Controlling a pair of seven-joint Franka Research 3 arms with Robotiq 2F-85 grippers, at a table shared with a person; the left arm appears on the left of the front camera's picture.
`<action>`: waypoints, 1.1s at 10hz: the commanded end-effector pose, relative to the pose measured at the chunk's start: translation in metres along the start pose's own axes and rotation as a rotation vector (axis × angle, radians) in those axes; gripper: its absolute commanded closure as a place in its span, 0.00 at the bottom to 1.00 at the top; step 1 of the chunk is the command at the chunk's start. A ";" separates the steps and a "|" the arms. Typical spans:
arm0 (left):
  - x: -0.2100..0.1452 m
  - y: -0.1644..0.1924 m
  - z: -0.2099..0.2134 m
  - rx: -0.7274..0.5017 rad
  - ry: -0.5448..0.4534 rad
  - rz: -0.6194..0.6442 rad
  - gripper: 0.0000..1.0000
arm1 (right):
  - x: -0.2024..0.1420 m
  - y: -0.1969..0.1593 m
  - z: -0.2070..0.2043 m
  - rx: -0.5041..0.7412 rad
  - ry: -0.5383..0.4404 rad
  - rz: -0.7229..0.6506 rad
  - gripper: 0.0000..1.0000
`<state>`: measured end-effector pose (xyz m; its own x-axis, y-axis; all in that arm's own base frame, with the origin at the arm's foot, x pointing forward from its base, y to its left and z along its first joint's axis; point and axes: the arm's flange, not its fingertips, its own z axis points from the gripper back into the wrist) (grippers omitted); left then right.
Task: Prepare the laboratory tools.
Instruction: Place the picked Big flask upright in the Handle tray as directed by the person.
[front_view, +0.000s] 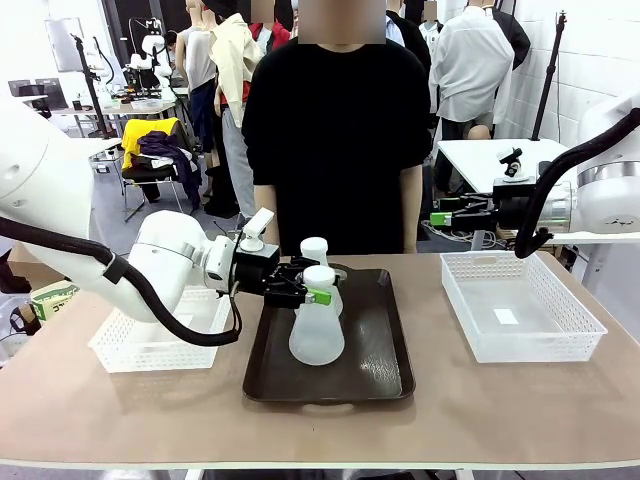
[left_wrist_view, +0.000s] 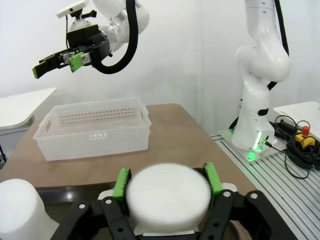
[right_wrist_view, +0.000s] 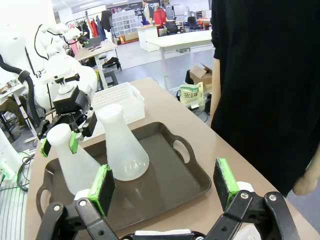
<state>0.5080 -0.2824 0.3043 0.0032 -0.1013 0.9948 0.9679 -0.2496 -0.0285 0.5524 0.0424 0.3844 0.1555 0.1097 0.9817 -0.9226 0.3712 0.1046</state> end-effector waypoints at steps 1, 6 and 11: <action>0.008 -0.012 0.006 0.001 0.049 0.027 0.00 | 0.001 0.000 0.000 -0.002 0.021 -0.007 0.00; 0.015 -0.027 0.018 0.046 0.100 0.066 0.00 | 0.001 0.000 0.000 -0.002 0.021 -0.007 0.00; 0.010 -0.024 0.015 0.027 0.075 0.042 0.00 | 0.001 0.000 0.000 -0.002 0.021 -0.007 0.00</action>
<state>0.4878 -0.2616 0.3170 0.0351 -0.1904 0.9811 0.9747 -0.2102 -0.0757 0.5524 0.0424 0.3844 0.1555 0.1097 0.9817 -0.9226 0.3712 0.1046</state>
